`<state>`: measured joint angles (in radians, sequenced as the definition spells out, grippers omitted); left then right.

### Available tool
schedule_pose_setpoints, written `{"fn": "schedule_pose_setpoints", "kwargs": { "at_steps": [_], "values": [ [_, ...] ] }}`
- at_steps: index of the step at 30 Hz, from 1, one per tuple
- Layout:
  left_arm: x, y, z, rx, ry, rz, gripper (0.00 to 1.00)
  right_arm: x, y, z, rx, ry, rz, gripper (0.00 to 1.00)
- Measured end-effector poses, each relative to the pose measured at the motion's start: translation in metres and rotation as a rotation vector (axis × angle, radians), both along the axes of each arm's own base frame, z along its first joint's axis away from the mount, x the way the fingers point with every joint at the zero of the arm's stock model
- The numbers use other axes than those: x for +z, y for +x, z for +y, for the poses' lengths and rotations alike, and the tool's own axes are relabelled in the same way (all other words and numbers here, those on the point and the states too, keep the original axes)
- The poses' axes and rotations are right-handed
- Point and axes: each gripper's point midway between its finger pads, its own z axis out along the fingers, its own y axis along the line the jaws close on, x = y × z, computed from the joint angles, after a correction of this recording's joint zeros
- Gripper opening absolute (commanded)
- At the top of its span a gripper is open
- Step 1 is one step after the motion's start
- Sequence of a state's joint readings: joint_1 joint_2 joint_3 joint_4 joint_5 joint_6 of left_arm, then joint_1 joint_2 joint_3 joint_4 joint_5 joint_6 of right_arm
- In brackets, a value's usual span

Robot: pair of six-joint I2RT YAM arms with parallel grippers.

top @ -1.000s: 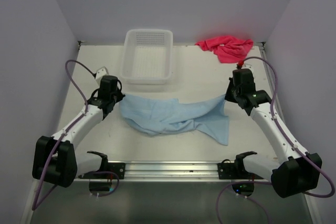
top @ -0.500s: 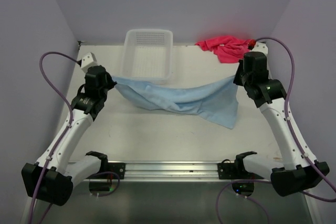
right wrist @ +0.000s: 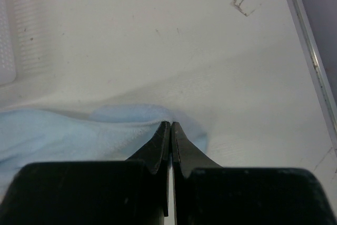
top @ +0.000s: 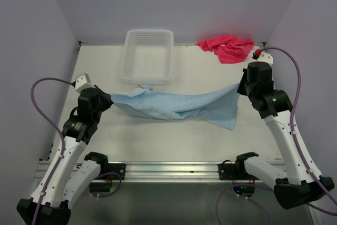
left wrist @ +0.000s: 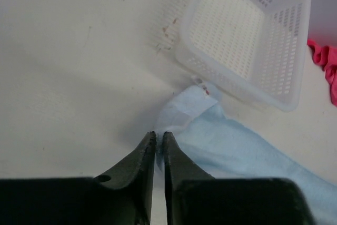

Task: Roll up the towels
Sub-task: Flatten the towel

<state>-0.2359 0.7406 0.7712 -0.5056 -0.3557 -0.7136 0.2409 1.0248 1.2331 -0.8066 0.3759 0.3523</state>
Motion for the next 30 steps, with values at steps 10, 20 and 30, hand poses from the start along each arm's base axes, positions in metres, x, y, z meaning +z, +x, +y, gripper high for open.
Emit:
{"fn": "schedule_pose_setpoints", "kwargs": {
  "at_steps": [10,20,30],
  "values": [
    [-0.063,-0.062,-0.028,-0.125,-0.177,0.155,0.45,-0.035,-0.01,0.001,-0.009,0.015,0.078,0.0],
    [-0.067,-0.024,-0.044,-0.231,-0.116,0.148,0.51,-0.051,-0.004,0.006,-0.003,0.033,0.097,0.0],
    [-0.089,0.055,-0.098,-0.409,0.119,0.195,0.46,-0.081,-0.005,0.01,0.013,0.037,0.139,0.0]
  ]
}}
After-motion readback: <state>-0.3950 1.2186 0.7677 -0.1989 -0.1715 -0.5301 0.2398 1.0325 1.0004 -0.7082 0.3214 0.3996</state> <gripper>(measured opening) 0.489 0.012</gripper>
